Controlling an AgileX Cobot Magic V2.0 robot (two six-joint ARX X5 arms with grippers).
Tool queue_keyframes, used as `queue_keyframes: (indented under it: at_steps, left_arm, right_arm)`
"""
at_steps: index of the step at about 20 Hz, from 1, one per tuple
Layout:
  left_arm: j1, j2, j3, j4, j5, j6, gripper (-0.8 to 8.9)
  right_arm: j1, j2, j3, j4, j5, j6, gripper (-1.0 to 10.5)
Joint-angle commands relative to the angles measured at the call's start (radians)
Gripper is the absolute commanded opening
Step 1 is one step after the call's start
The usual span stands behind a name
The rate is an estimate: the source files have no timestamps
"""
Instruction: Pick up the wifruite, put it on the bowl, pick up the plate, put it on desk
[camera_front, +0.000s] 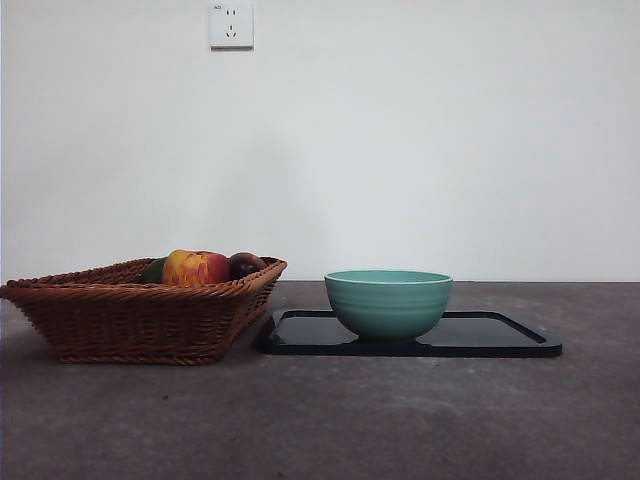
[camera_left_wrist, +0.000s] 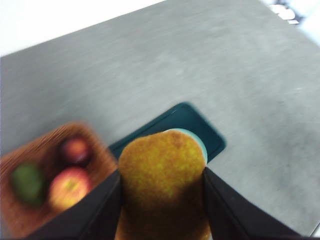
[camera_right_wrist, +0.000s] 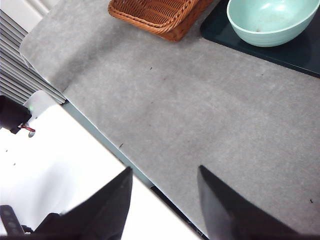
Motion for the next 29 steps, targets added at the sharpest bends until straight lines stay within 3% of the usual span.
queue_keyframes:
  at_steps: [1,6,8,13,19,24,29]
  left_arm:
    - [0.011,-0.011,0.016,-0.018,-0.006,-0.025,1.49]
    - [0.020,-0.093,-0.152,0.018,-0.061,-0.060,1.49]
    - [0.023,-0.151,-0.298,0.105,-0.066,-0.101,1.49]
    - [0.028,-0.275,-0.665,0.348,-0.200,-0.219,1.50]
    - [0.021,-0.283,-0.984,0.627,-0.296,-0.315,1.50]
    - [0.021,-0.273,-1.170,0.848,-0.351,-0.322,1.50]
    - [0.021,-0.176,-1.178,0.906,-0.351,-0.285,1.50]
  right_arm:
    - [0.005,0.002,0.006,0.010,0.003,-0.002,2.1]
    - [0.005,0.002,0.006,0.010,0.003,-0.002,2.1]
    - [0.005,0.002,0.006,0.010,0.003,-0.002,2.1]
    - [0.005,0.002,0.006,0.009,0.003,-0.002,2.1]
    - [0.005,0.002,0.006,0.010,0.003,-0.001,2.1]
    - [0.005,0.002,0.006,0.013,0.008,-0.001,2.1]
    - [0.005,0.002,0.006,0.032,0.022,0.000,2.1]
